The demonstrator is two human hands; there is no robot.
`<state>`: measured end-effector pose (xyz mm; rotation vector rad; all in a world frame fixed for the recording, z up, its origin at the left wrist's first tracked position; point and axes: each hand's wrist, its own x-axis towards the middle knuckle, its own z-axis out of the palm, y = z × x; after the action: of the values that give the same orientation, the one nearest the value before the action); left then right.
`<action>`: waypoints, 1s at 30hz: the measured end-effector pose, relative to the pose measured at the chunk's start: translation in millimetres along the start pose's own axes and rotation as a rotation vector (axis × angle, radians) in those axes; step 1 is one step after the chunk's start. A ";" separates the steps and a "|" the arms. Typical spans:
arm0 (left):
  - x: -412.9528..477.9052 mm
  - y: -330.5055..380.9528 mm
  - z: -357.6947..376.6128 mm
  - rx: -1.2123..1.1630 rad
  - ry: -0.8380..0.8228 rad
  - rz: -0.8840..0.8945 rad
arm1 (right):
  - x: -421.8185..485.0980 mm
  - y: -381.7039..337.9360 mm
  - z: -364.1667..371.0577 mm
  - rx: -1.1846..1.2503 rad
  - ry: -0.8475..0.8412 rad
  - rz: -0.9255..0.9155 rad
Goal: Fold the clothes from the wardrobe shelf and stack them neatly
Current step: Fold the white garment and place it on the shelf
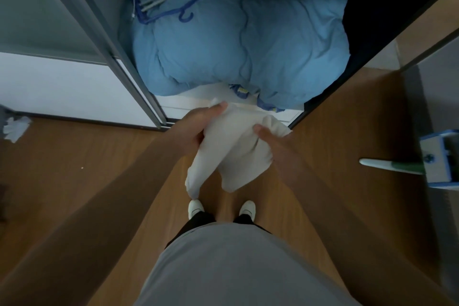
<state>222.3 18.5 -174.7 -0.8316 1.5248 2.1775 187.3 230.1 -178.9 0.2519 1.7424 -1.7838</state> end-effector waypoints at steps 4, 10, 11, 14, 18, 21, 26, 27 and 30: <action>0.6 -17.5 -12.3 0.051 0.040 0.114 | 7.5 -7.5 -1.5 0.029 0.010 0.097; -1.3 -11.9 -8.3 0.268 0.124 0.378 | 12.4 -21.0 -15.7 -0.019 0.063 0.214; -2.1 -8.1 -7.1 0.308 0.132 0.393 | 11.4 -22.0 -20.2 -0.028 0.091 0.194; -2.1 2.8 -4.6 0.483 0.154 0.386 | 8.7 -23.4 -26.6 -0.136 0.157 0.060; -0.9 17.9 -6.7 0.681 0.142 0.415 | 11.1 -29.6 -25.2 -0.264 0.115 -0.155; -1.2 26.8 -8.1 0.696 0.148 0.400 | 12.4 -33.3 -20.6 -0.534 -0.097 -0.288; 2.8 36.9 -10.8 0.521 0.125 0.201 | 22.6 -23.0 -8.4 -1.175 -0.119 -0.311; 2.4 37.9 -13.5 0.569 0.089 0.173 | 24.1 -23.2 -7.1 -1.240 -0.088 -0.325; 3.1 37.8 -18.5 0.997 -0.029 0.126 | 26.3 -29.2 -8.7 -1.344 -0.031 -0.333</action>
<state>202.5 -12.4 -153.9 -0.3521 2.3202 1.1711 148.2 228.7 -169.8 -0.6441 2.6137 -0.4476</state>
